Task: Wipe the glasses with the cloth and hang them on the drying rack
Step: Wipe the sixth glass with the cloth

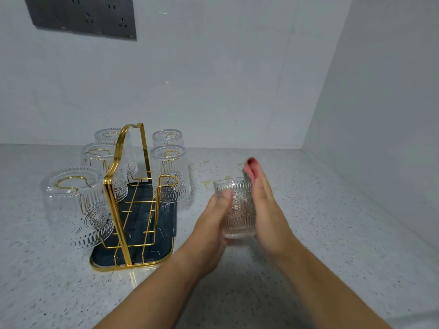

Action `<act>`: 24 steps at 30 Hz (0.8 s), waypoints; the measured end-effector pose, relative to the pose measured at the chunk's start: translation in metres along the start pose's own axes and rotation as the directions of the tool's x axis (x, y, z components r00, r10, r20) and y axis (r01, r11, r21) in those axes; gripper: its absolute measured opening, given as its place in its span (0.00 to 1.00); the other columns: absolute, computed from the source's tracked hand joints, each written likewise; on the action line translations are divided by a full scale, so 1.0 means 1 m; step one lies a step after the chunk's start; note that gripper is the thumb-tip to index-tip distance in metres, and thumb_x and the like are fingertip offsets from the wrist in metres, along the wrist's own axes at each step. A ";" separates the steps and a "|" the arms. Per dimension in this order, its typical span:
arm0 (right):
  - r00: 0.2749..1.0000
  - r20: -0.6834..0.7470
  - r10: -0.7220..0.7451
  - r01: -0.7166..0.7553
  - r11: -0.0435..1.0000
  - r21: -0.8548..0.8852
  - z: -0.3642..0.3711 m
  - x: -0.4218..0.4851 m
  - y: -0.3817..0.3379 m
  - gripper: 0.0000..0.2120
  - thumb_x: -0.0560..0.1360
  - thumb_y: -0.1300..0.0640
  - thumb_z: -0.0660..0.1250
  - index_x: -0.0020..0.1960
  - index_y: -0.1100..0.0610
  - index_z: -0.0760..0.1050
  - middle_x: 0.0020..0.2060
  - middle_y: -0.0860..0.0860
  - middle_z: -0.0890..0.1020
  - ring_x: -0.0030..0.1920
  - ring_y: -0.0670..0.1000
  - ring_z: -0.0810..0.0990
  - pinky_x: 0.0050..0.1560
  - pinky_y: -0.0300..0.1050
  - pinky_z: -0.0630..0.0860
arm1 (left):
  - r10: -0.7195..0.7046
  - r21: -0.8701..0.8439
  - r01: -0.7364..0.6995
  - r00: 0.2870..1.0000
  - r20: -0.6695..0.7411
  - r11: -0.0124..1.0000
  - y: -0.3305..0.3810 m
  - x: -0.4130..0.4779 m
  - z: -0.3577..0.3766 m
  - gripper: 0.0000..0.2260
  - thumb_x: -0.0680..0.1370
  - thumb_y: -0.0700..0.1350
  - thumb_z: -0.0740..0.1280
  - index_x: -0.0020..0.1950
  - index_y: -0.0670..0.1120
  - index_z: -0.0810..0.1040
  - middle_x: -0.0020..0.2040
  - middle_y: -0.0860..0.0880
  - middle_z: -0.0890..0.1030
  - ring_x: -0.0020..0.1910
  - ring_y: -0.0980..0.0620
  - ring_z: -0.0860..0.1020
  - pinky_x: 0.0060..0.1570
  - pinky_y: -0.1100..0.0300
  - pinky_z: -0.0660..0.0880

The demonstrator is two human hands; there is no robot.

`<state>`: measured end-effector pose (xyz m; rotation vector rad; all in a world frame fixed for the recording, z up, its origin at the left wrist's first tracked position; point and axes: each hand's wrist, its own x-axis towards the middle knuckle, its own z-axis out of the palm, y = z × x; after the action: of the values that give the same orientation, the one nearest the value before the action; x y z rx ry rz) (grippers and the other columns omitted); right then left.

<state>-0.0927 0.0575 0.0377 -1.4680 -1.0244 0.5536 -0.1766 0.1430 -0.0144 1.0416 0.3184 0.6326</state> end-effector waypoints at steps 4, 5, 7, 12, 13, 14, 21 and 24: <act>0.999 0.035 0.000 -0.001 1.000 0.020 0.017 -0.022 0.031 0.42 0.71 0.19 0.45 0.80 0.33 0.45 0.82 0.35 0.54 0.80 0.36 0.55 0.82 0.49 0.54 | 0.038 0.055 -0.031 0.990 -0.135 0.998 -0.002 0.002 -0.001 0.43 0.62 0.57 0.82 0.71 0.45 0.68 0.64 0.38 0.84 0.58 0.39 0.86 0.59 0.41 0.82; 0.999 0.047 0.000 -0.002 0.999 0.036 0.018 -0.027 0.039 0.45 0.70 0.18 0.47 0.82 0.37 0.48 0.81 0.40 0.60 0.80 0.40 0.60 0.81 0.52 0.59 | 0.026 0.019 -0.024 0.989 -0.148 1.000 -0.001 0.002 -0.001 0.42 0.62 0.56 0.83 0.70 0.46 0.68 0.61 0.40 0.85 0.56 0.40 0.87 0.56 0.42 0.84; 0.998 0.057 0.003 -0.005 1.000 0.021 0.018 -0.030 0.043 0.42 0.73 0.21 0.47 0.81 0.40 0.55 0.76 0.43 0.71 0.73 0.43 0.72 0.76 0.53 0.69 | 0.013 -0.031 -0.017 0.991 -0.133 0.999 0.002 0.001 0.001 0.32 0.69 0.55 0.83 0.66 0.51 0.70 0.54 0.45 0.89 0.52 0.43 0.88 0.50 0.45 0.85; 0.997 0.023 0.076 -0.078 0.995 0.070 -0.004 0.005 0.014 0.39 0.78 0.25 0.41 0.81 0.43 0.61 0.78 0.48 0.69 0.77 0.48 0.68 0.80 0.59 0.61 | 0.024 -0.055 -0.025 1.000 -0.012 0.998 0.002 0.001 0.001 0.26 0.74 0.50 0.76 0.69 0.45 0.76 0.61 0.42 0.86 0.59 0.42 0.85 0.57 0.44 0.82; 0.996 0.005 0.087 -0.087 0.991 0.097 -0.008 0.012 0.010 0.38 0.78 0.27 0.41 0.80 0.44 0.63 0.77 0.48 0.71 0.76 0.48 0.71 0.77 0.58 0.67 | 0.024 -0.045 -0.024 1.000 -0.008 0.999 0.000 0.002 0.001 0.28 0.73 0.52 0.76 0.71 0.44 0.77 0.63 0.40 0.85 0.62 0.40 0.84 0.59 0.43 0.81; 0.995 -0.003 0.095 -0.094 0.990 0.108 -0.009 0.015 0.009 0.37 0.78 0.29 0.41 0.79 0.45 0.66 0.74 0.49 0.75 0.72 0.48 0.76 0.71 0.54 0.75 | 0.017 -0.045 -0.018 1.000 -0.009 0.999 -0.001 0.002 0.002 0.31 0.72 0.54 0.75 0.72 0.43 0.77 0.65 0.38 0.84 0.63 0.38 0.83 0.60 0.42 0.81; 0.988 0.039 0.151 -0.154 0.981 0.118 0.012 -0.016 0.038 0.34 0.80 0.31 0.39 0.74 0.43 0.71 0.56 0.49 0.87 0.46 0.52 0.84 0.39 0.45 0.76 | 0.033 0.016 -0.031 0.994 -0.101 0.999 0.002 0.000 -0.002 0.38 0.62 0.59 0.81 0.66 0.50 0.70 0.58 0.40 0.86 0.47 0.37 0.87 0.39 0.43 0.83; 0.985 0.066 0.161 -0.172 0.956 0.237 0.015 -0.026 0.043 0.35 0.77 0.26 0.44 0.70 0.43 0.75 0.55 0.53 0.86 0.53 0.58 0.84 0.55 0.54 0.79 | 0.032 0.019 -0.029 0.984 -0.176 0.999 0.006 -0.001 0.000 0.43 0.60 0.63 0.83 0.65 0.41 0.72 0.60 0.38 0.85 0.55 0.38 0.86 0.57 0.38 0.83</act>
<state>-0.1064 0.0478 -0.0119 -1.3349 -0.8393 0.8085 -0.1795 0.1448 -0.0090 1.0096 0.4638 0.7526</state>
